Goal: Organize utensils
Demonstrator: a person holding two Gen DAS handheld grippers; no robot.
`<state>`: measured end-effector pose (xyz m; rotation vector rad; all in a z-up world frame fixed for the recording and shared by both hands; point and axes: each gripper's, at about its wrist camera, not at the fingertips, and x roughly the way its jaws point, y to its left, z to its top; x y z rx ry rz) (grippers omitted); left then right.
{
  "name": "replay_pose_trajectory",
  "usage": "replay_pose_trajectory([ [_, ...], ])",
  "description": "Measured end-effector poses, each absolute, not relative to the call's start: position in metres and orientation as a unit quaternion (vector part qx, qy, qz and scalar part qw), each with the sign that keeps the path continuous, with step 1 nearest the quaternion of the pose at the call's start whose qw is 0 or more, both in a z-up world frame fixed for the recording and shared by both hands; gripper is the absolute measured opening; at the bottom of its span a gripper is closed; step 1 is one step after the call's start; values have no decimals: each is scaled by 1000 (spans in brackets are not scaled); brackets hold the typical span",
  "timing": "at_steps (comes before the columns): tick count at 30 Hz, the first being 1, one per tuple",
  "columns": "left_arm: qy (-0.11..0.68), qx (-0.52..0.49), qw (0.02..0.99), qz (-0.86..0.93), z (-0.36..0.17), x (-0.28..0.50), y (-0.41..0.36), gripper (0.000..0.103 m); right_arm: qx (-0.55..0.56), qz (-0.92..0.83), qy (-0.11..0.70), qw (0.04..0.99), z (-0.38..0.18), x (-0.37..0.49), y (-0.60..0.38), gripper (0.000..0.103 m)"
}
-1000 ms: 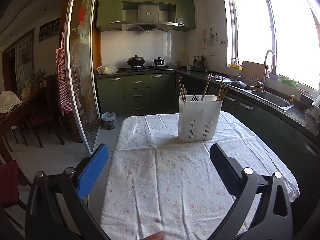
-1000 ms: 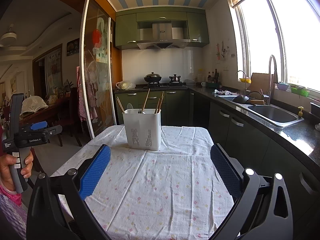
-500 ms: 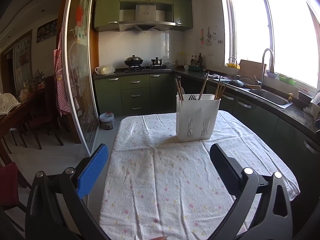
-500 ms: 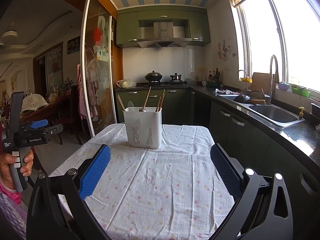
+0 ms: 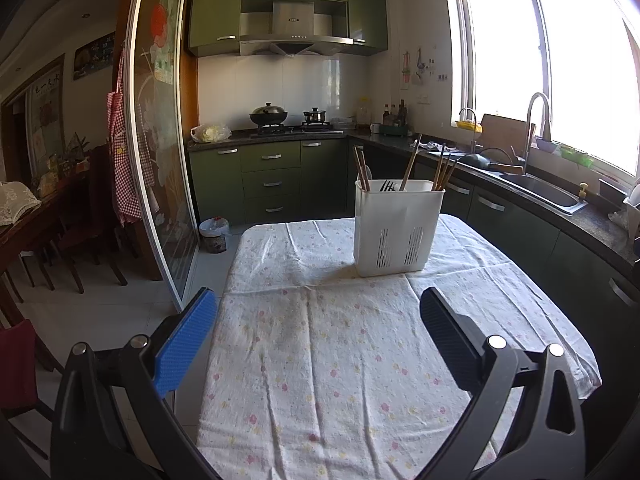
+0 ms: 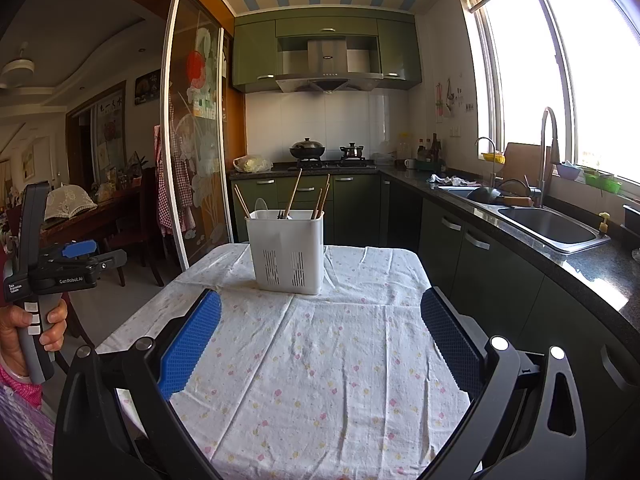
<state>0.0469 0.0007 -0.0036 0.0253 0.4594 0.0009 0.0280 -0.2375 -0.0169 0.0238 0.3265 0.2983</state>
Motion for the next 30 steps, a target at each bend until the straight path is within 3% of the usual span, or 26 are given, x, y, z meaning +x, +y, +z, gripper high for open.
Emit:
replay_pose_trajectory([
  [20,230,-17,973,-25,-11,49,5,96,9,150,165,975,-20,29,-237,99],
  [30,274,12,962,9,-29,79,8,96,11,151,172,973,-24,34,-238,99],
])
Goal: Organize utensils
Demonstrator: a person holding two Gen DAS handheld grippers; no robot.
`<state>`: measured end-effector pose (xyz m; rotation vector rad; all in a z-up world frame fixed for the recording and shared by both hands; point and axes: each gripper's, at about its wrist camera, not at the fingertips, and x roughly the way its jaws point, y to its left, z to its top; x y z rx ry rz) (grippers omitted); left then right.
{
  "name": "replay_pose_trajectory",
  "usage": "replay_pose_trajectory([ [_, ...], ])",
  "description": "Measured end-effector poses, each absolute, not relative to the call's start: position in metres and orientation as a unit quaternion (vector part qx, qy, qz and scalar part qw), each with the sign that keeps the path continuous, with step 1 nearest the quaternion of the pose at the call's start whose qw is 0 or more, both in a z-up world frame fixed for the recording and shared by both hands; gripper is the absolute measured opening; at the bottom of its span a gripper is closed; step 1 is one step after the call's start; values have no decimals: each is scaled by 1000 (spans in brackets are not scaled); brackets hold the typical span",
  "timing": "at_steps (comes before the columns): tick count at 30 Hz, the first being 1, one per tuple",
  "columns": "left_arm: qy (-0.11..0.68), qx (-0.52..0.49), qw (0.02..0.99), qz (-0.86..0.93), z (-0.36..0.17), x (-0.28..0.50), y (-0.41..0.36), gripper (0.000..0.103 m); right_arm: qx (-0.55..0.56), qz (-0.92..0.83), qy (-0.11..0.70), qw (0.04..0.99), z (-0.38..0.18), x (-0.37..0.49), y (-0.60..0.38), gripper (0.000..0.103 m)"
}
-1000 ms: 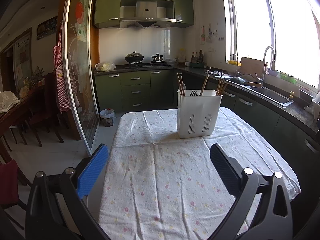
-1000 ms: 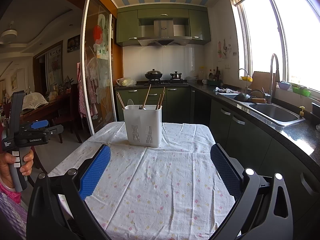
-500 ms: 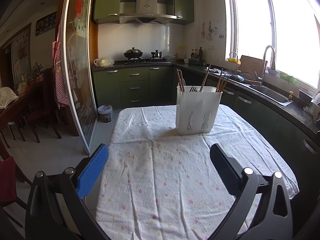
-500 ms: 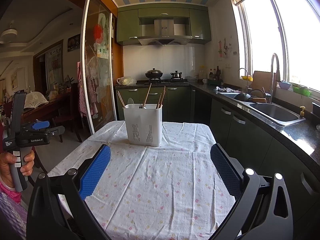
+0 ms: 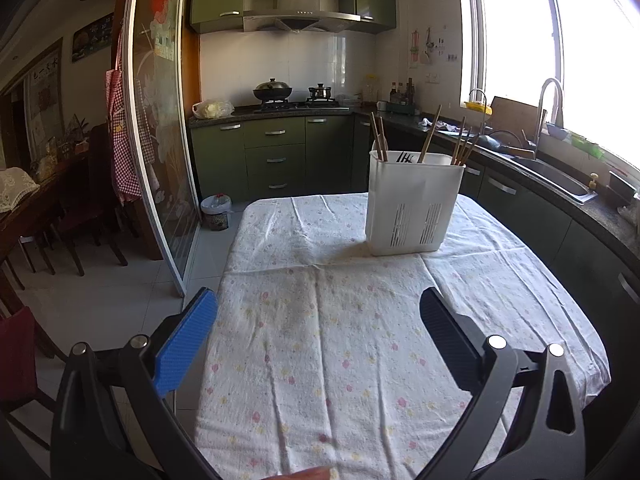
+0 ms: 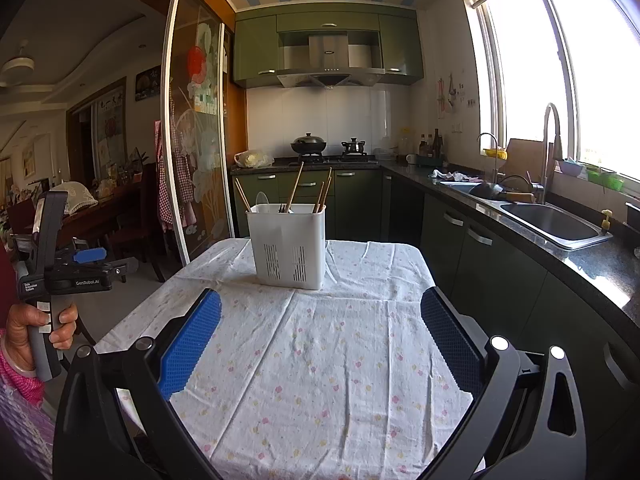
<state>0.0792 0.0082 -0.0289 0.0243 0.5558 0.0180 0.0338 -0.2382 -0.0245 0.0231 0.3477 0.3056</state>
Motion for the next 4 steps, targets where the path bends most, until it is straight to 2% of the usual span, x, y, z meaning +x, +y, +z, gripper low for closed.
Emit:
replay_pose_trajectory([
  [4,304,18,953,-1,-49,114,13,96,21,159,187,969,-32,49,-238,99],
])
